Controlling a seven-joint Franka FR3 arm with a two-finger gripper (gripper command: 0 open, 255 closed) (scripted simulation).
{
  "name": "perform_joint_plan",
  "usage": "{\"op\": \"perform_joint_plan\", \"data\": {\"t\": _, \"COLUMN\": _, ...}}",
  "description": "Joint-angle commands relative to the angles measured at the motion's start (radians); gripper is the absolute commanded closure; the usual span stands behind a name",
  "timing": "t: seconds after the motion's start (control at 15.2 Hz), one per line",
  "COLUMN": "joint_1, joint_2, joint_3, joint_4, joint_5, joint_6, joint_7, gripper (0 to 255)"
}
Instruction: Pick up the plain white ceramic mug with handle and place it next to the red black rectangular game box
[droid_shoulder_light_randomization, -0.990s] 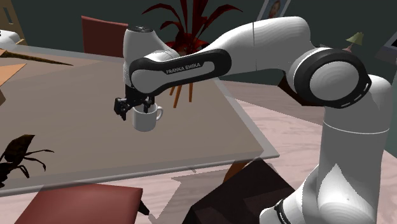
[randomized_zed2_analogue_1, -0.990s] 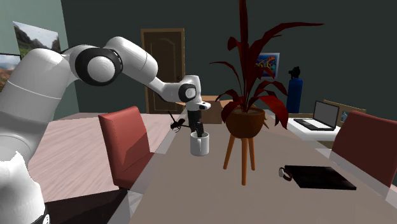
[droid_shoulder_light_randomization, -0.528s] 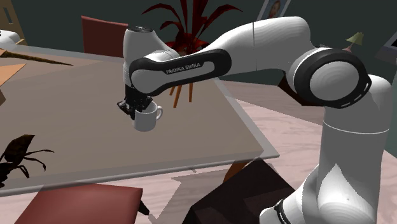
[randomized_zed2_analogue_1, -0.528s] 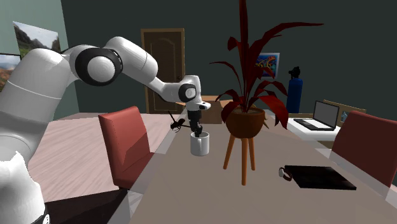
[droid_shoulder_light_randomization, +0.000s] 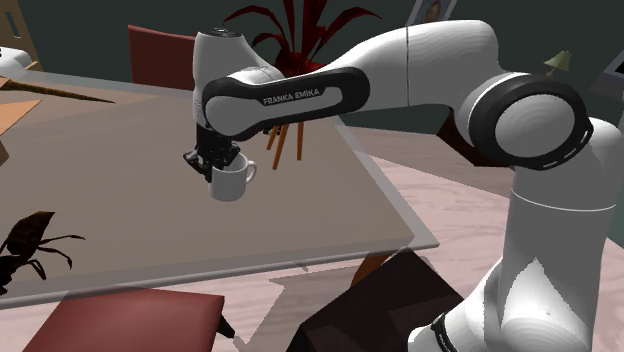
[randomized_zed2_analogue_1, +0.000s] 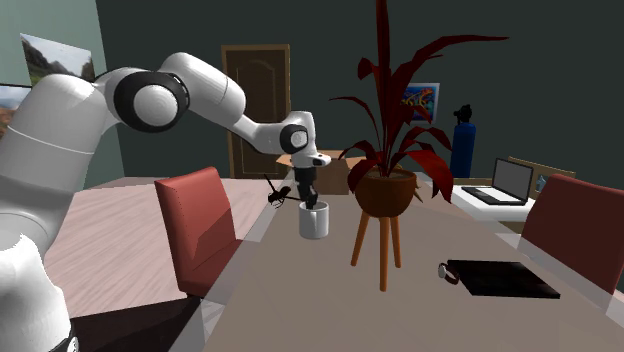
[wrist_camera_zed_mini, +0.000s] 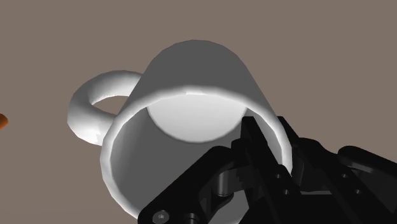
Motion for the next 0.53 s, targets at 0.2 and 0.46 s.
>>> {"op": "perform_joint_plan", "data": {"t": 0.2, "joint_1": -0.003, "joint_2": -0.022, "joint_3": 0.005, "joint_4": 0.035, "joint_5": 0.011, "joint_6": -0.056, "joint_7": -0.011, "gripper": 255}}
{"op": "perform_joint_plan", "data": {"t": 0.46, "joint_1": -0.003, "joint_2": -0.037, "joint_3": 0.009, "joint_4": 0.067, "joint_5": 0.018, "joint_6": -0.102, "joint_7": -0.017, "gripper": 255}}
